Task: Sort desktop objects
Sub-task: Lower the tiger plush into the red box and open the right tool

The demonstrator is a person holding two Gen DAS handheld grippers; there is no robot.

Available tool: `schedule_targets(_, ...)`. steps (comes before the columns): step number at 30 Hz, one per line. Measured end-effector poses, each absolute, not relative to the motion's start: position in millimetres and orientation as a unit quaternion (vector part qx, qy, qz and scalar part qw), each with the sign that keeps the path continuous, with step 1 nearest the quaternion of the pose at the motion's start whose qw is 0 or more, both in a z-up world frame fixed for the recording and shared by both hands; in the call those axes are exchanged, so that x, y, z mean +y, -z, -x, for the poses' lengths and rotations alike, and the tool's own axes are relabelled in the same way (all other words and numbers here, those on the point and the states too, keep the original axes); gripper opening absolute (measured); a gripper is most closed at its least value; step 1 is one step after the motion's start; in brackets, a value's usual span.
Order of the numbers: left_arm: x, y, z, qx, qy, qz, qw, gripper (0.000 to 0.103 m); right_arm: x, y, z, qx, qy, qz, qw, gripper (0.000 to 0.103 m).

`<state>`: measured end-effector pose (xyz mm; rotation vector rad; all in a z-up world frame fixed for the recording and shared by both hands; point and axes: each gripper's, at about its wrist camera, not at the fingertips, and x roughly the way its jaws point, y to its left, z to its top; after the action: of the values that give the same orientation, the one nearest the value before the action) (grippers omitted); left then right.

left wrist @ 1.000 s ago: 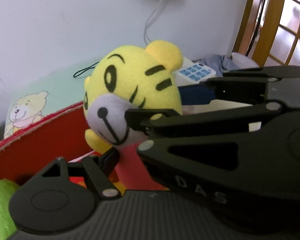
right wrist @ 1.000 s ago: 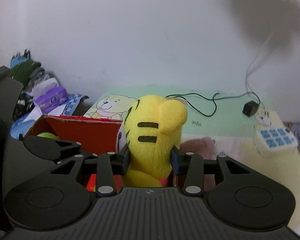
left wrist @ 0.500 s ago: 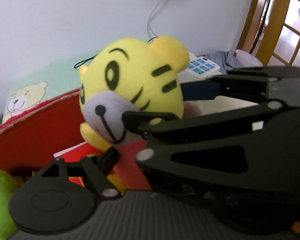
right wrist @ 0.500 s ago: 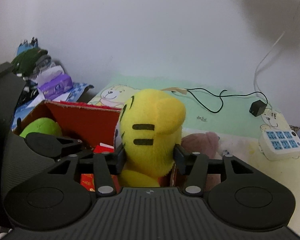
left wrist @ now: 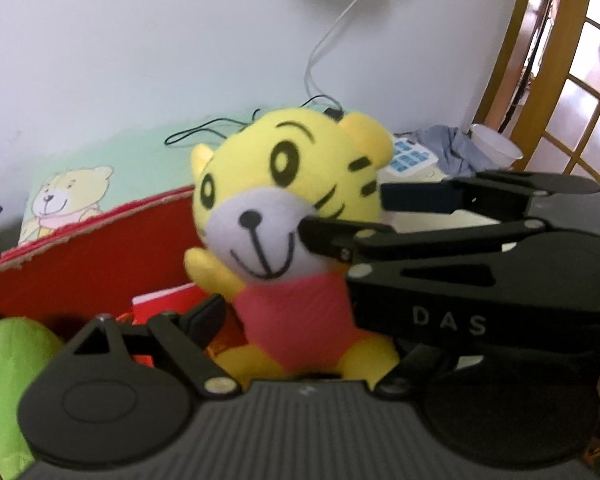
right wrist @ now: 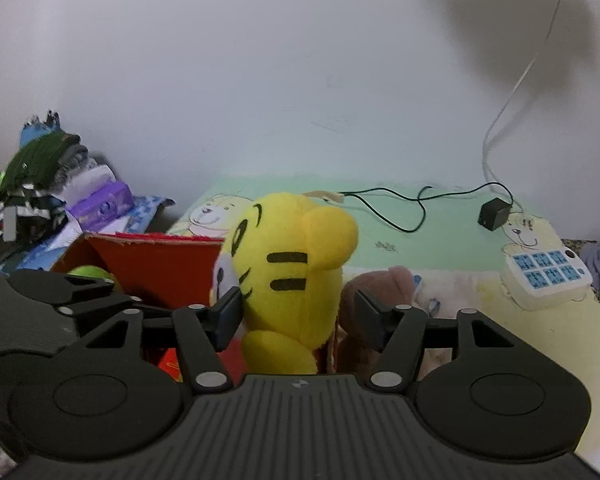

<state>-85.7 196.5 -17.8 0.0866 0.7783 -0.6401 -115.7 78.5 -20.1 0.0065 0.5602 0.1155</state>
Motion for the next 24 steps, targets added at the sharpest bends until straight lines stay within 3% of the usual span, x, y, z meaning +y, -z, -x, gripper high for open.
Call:
schedule_targets(5, 202, 25, 75, 0.396, 0.285, -0.043, 0.872, 0.086, 81, 29, 112, 0.28, -0.045, -0.005, 0.959, 0.063)
schedule_targets(9, 206, 22, 72, 0.404, 0.279, -0.05, 0.87, 0.092, 73, 33, 107, 0.29, -0.046, -0.051, 0.954, 0.063)
schedule_targets(24, 222, 9, 82, 0.407, 0.254, -0.058, 0.875, 0.089, 68, 34, 102, 0.308, -0.037, -0.081, 0.947, 0.068)
